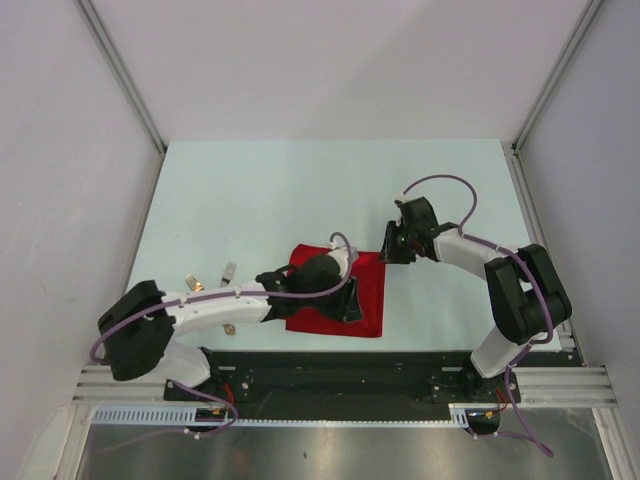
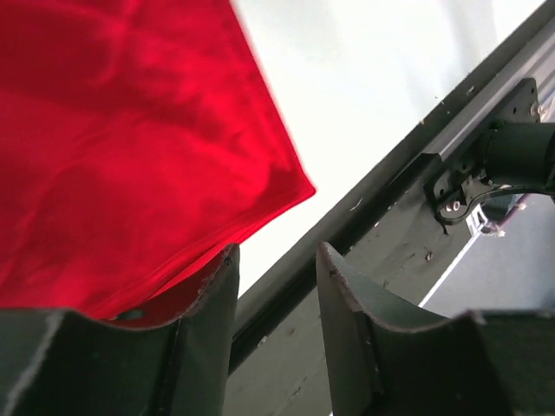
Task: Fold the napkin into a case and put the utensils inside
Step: Rotate the lower triangle-folded napkin at the center of the board.
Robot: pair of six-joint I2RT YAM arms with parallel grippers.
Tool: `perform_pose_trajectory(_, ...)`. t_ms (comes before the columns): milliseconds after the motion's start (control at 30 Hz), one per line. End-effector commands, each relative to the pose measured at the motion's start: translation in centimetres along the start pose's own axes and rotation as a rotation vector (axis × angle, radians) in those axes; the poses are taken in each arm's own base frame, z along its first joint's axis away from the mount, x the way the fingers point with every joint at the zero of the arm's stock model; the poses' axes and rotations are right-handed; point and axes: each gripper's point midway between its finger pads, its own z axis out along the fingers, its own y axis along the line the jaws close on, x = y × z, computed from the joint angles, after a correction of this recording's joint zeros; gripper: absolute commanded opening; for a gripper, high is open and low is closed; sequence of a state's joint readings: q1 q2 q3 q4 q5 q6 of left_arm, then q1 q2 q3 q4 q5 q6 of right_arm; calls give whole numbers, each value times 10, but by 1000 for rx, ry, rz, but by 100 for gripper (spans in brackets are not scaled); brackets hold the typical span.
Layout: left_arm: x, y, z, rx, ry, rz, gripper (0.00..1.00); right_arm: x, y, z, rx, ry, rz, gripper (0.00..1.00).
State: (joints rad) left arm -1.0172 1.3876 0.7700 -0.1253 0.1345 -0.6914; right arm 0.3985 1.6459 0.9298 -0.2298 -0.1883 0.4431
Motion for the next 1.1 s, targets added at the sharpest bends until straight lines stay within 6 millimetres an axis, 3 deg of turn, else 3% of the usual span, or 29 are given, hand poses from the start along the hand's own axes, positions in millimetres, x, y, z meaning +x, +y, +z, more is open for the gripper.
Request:
perform_pose_trajectory(0, -15, -34, 22, 34, -29, 132, 47, -3, 4, 3, -39, -11, -10, 27)
perform_pose_trajectory(67, -15, -50, 28, 50, -18, 170, 48, -3, 5, 3, -45, -9, -11, 27)
perform_pose_trajectory(167, -8, -56, 40, 37, 12, 202, 49, -5, 6, 1, -55, -13, -9, 27)
perform_pose_trajectory(400, 11, -45, 58, -33, 87, 168, 56, 2, 6, 2, -72, -1, -10, 27)
perform_pose_trajectory(900, 28, -25, 76, -117, 142, 126, 45, 8, 8, 4, -106, 9, -6, 25)
perform_pose_trajectory(1067, 29, -25, 78, -120, 146, 121, 36, 9, 6, 5, -104, 11, -1, 23)
